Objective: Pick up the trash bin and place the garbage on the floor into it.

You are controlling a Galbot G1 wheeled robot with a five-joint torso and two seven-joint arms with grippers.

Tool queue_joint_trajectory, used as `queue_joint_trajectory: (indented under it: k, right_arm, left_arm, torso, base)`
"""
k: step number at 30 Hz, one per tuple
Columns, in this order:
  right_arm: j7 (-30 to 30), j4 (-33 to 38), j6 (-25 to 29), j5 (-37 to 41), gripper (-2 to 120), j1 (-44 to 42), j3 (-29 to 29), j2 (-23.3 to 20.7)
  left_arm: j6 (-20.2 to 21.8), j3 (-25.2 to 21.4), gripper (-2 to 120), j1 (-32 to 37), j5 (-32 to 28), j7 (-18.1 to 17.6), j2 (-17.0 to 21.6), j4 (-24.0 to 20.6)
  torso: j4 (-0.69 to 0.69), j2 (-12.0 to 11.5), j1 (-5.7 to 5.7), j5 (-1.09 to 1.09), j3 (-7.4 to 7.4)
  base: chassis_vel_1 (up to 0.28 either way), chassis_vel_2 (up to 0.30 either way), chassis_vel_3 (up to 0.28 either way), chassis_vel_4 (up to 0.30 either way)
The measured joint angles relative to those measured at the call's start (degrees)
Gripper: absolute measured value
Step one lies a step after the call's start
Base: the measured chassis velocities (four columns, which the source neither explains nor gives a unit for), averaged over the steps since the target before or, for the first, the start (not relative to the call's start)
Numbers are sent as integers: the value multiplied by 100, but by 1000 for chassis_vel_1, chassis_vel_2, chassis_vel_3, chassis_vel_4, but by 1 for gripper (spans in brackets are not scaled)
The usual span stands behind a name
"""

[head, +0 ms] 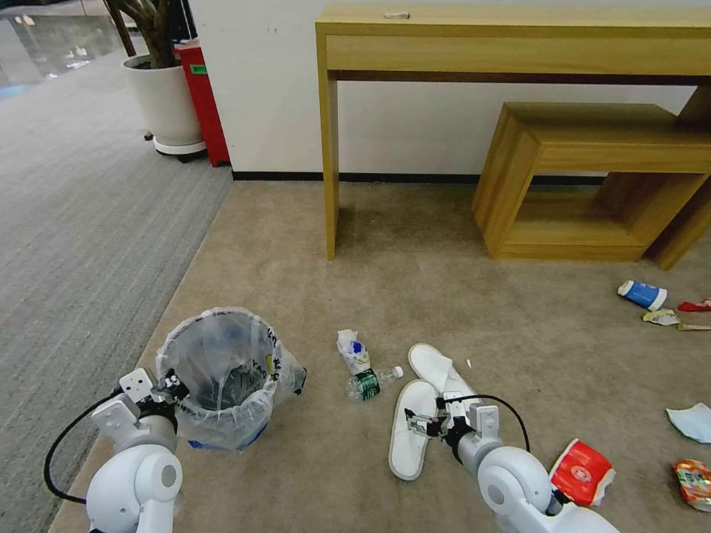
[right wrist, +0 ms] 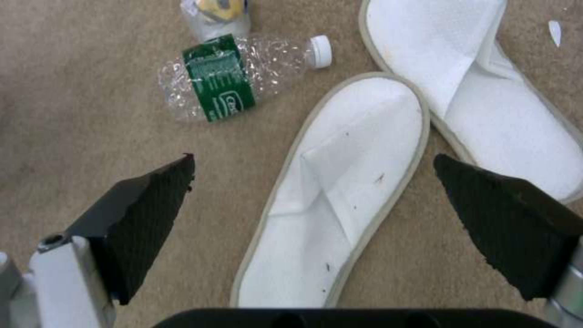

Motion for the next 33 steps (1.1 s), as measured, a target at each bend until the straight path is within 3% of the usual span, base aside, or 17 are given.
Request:
queue_joint_trajectory:
  k: [33]
  right_arm:
    - [-64,-1056,185,-403,100,599,-345,253]
  left_arm:
    - [-38,10,2,-16,-9,-2,-23,15]
  torso:
    - [0,0,0,0,0]
  base:
    - [0,0,0,0]
